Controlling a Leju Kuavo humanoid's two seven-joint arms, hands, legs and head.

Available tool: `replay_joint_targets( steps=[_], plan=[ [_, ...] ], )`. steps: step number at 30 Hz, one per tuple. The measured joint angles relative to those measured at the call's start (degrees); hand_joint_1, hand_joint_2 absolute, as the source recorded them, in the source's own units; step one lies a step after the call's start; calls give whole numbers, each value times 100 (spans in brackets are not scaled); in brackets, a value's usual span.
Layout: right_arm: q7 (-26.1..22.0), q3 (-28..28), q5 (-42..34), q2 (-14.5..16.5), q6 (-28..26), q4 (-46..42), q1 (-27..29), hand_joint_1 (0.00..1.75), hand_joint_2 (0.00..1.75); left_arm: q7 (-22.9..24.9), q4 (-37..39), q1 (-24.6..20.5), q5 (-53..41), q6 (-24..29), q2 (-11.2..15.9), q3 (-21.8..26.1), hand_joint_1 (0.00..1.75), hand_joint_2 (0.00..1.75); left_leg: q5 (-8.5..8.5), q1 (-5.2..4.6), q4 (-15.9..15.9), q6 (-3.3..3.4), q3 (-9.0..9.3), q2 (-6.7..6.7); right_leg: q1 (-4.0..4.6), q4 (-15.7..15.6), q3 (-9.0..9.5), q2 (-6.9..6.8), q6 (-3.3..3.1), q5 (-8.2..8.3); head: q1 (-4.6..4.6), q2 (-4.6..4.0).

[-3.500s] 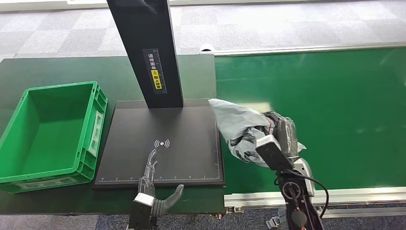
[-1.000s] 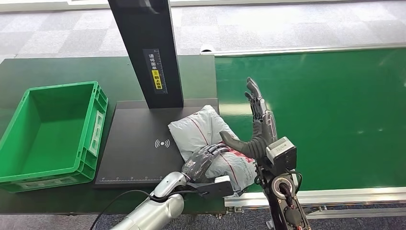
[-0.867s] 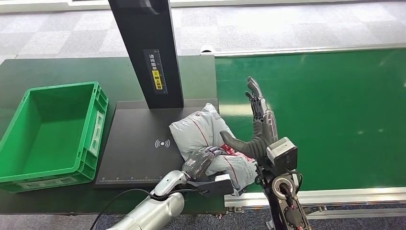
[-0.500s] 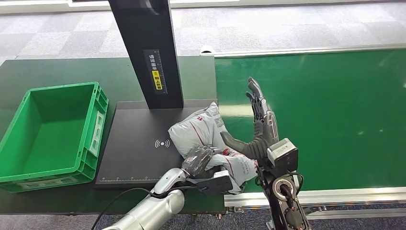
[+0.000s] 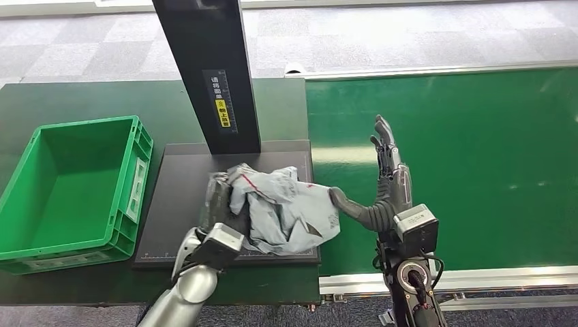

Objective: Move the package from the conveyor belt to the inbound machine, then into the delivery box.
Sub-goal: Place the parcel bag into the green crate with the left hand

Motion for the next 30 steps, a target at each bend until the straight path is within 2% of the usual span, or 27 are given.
replay_joint_targets(
  steps=[3,5,10,13,17,22,26,30],
  plan=[
    [-14,-86,31,-16,-37,-82,90,0,175,53,-1047,97,-42,581,183,409,175,175,0,0,-1,0,-2,0,0,0,-3,0,0,0,0,0],
    [-23,-118,49,-33,-46,-113,120,0,175,49,-1429,107,195,790,272,796,175,175,1,0,-1,-1,-1,1,0,0,-2,0,-1,0,1,0],
    [-54,-125,55,-82,-72,-179,129,0,175,-82,-1390,-111,1032,939,499,2095,175,175,9,1,-1,-6,2,1,2,1,-1,0,-3,2,0,0],
    [-55,-108,2,-92,-61,-189,105,0,175,-24,-743,-538,1083,1009,724,2816,175,175,14,2,-1,-9,2,1,3,3,-1,0,-6,4,0,0],
    [-58,18,-145,-103,-39,-169,-34,0,175,273,734,-1429,567,1281,1108,3479,175,175,24,3,-1,-13,1,0,4,5,-2,-1,-10,10,2,0],
    [-62,244,-261,-110,-38,-87,-256,0,175,732,2617,-2438,-291,1713,1507,3741,175,175,26,4,0,-14,-1,1,5,7,-3,-1,-12,13,1,0],
    [-62,326,-292,-108,-36,-55,-323,0,175,962,3239,-2740,-592,1847,1626,3750,175,175,25,4,0,-14,-4,1,5,7,-4,0,-12,13,1,0],
    [-14,527,-340,-50,-22,13,-484,0,175,1802,4757,-3467,-1229,1980,1927,3756,0,175,25,4,0,-14,-13,1,5,7,-14,0,-12,12,2,0]
  ],
)
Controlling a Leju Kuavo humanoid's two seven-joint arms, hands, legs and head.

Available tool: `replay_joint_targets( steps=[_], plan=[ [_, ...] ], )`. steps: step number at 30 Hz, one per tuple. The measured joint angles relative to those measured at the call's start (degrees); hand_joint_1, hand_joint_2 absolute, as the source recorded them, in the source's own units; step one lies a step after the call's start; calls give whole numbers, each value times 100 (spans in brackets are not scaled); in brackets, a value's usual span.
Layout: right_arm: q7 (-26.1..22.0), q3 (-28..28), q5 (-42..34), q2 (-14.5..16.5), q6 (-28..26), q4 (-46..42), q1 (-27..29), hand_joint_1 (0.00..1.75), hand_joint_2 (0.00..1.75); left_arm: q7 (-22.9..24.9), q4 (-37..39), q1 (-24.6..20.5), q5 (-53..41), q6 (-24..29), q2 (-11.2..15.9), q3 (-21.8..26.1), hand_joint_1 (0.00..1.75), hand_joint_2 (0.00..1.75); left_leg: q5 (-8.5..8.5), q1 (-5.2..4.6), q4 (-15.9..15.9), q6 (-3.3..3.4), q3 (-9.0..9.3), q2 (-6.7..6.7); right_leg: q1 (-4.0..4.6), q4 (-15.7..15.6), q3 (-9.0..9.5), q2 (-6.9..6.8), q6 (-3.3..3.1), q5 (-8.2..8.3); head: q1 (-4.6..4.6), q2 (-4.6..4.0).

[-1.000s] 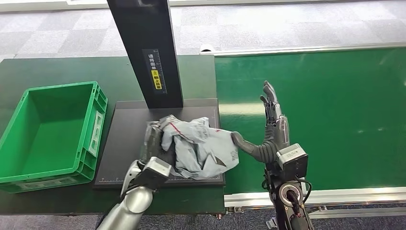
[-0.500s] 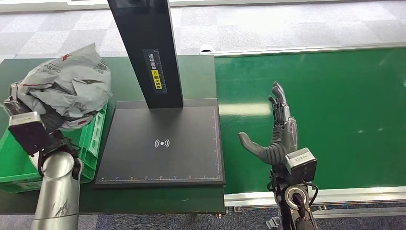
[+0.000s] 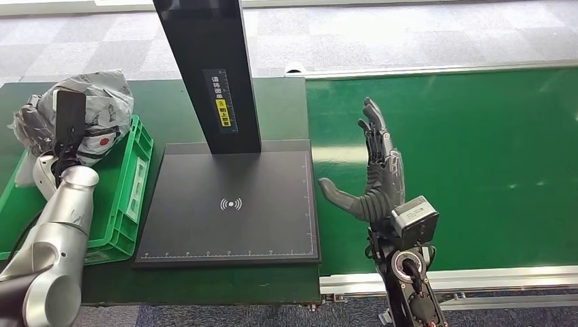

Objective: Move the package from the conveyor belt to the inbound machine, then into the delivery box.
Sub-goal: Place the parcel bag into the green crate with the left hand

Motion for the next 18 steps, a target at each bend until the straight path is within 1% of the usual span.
replay_joint_targets(
  steps=[2,4,6,9,11,12,15,17,18],
  plan=[
    [7,36,-1,12,3,15,-29,0,175,155,235,-112,-60,-9,41,4,0,175,0,0,0,0,-1,0,0,0,-1,0,0,0,1,0],
    [13,62,-1,22,4,26,-46,0,175,149,387,-178,-6,-48,57,23,0,175,0,0,0,0,-1,-1,0,0,0,0,0,0,2,0],
    [14,73,-1,29,5,34,-53,0,175,-6,473,-205,214,-176,57,92,0,175,0,0,0,0,-1,0,0,0,0,0,0,0,1,0],
    [15,77,4,31,5,54,-56,0,175,-468,542,-211,790,-525,36,325,0,175,0,0,0,0,-1,0,0,0,-1,0,0,0,1,0],
    [15,76,8,31,5,72,-56,0,175,-788,556,-202,1320,-938,10,563,0,175,0,0,0,0,-1,-1,0,0,-1,0,0,0,1,0],
    [15,75,9,31,5,83,-56,0,175,-918,557,-189,1626,-1244,-8,696,0,175,0,0,0,0,-1,0,0,0,-1,0,0,0,1,0],
    [15,72,15,30,5,122,-55,0,175,-1236,510,-79,2608,-2417,-83,1095,0,175,0,0,0,0,0,0,0,-1,-1,0,0,0,1,0],
    [22,68,28,28,4,149,-55,0,175,-1383,403,59,3178,-3094,-157,1297,0,87,0,-1,0,0,0,1,0,-1,-1,0,0,0,1,0],
    [35,62,37,26,1,161,-55,0,175,-1432,297,156,3461,-3373,-207,1358,0,87,0,-1,0,0,1,1,-1,-1,-1,1,0,0,0,0]
  ],
)
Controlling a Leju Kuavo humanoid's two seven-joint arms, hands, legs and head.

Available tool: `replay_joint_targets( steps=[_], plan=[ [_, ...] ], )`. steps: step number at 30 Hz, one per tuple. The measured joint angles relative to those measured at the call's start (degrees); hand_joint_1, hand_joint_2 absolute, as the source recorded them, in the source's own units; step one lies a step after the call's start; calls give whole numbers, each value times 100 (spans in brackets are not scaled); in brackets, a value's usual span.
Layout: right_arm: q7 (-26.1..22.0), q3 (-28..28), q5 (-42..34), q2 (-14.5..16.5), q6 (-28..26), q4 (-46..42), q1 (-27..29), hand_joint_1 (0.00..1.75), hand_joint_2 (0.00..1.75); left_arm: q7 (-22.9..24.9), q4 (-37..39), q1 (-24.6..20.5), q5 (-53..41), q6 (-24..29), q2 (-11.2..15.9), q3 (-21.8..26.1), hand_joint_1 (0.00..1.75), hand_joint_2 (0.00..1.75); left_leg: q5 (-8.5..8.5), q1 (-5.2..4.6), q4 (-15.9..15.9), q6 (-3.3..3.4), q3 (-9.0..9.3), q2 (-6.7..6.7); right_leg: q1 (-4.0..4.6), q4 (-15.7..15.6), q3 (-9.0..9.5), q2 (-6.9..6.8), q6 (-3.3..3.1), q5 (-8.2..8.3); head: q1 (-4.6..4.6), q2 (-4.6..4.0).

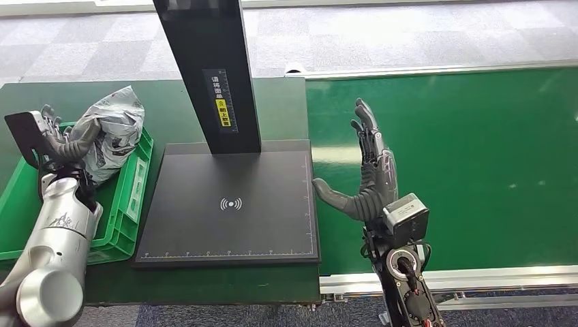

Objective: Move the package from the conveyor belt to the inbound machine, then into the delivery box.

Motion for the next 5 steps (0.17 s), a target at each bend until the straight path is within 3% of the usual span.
replay_joint_targets(
  steps=[1,3,5],
  plan=[
    [22,-10,13,-2,-7,11,0,0,175,-31,-159,126,310,-249,-61,34,0,87,0,-1,0,0,0,0,0,0,0,0,0,0,0,0],
    [73,-38,40,-10,-26,31,0,0,175,-41,-647,464,907,-570,-213,18,0,175,-1,-2,0,0,1,1,-1,-1,0,0,0,0,1,0],
    [103,-64,62,-19,-47,44,5,0,175,-36,-1138,797,1277,-629,-341,-51,0,175,-2,-2,0,0,1,2,-2,-1,0,2,0,0,0,0]
  ],
)
